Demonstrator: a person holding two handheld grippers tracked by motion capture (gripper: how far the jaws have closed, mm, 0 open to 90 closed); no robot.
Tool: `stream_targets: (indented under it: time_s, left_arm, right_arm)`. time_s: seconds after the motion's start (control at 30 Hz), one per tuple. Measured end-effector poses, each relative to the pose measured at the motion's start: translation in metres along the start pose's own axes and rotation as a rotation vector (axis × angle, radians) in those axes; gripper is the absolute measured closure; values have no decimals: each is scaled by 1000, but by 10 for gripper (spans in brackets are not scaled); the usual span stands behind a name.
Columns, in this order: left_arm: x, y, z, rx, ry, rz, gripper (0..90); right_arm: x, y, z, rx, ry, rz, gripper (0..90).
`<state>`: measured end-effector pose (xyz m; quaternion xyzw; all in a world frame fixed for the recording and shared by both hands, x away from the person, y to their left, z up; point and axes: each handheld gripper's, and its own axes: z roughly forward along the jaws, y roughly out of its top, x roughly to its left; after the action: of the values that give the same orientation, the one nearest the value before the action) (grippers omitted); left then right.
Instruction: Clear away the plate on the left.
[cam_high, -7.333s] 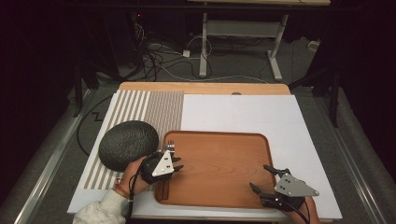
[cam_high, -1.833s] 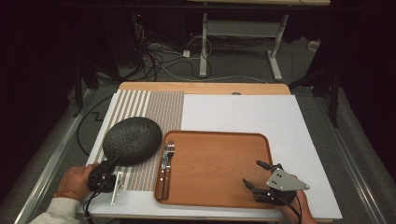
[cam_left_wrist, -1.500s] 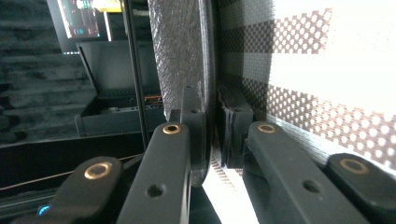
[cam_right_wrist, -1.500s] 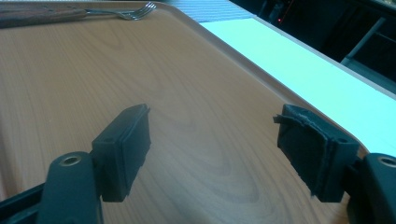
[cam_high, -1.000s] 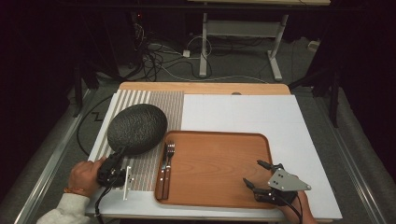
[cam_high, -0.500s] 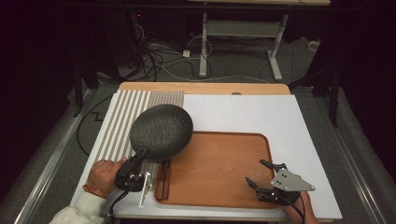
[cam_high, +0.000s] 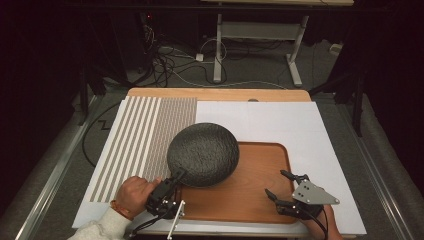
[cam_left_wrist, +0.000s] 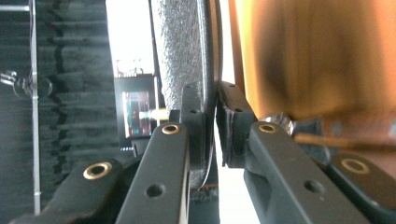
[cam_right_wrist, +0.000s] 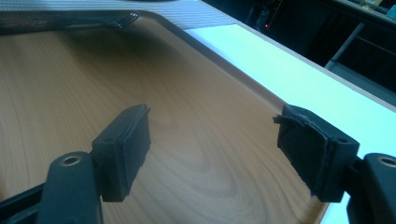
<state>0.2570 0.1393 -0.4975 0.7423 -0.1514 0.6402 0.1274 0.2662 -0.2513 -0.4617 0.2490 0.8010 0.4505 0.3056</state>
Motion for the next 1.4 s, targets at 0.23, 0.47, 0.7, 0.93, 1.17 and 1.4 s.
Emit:
stream_targets:
  time_s: [0.23,0.47,0.7,0.93,1.17,1.4]
  left_arm:
    - [-6,20,-1,-51,-39,48,797]
    - [-10,37,-2,-85,-66,78,791]
    - [-16,47,-2,-110,-100,85,782]
    - [-22,56,-1,-138,-123,101,762]
    - [-22,57,7,-131,-130,85,763]
    - [-19,56,17,-104,-153,57,762]
  right_arm:
    - [-4,0,-3,-7,-18,5,262]
    - [-3,0,-3,-5,-13,2,262]
    - [-3,0,-2,-4,-11,4,262]
    - [-4,-1,-3,-9,-2,21,262]
    - [-2,-1,-2,0,3,14,262]
    - [-2,-1,-1,3,8,14,262]
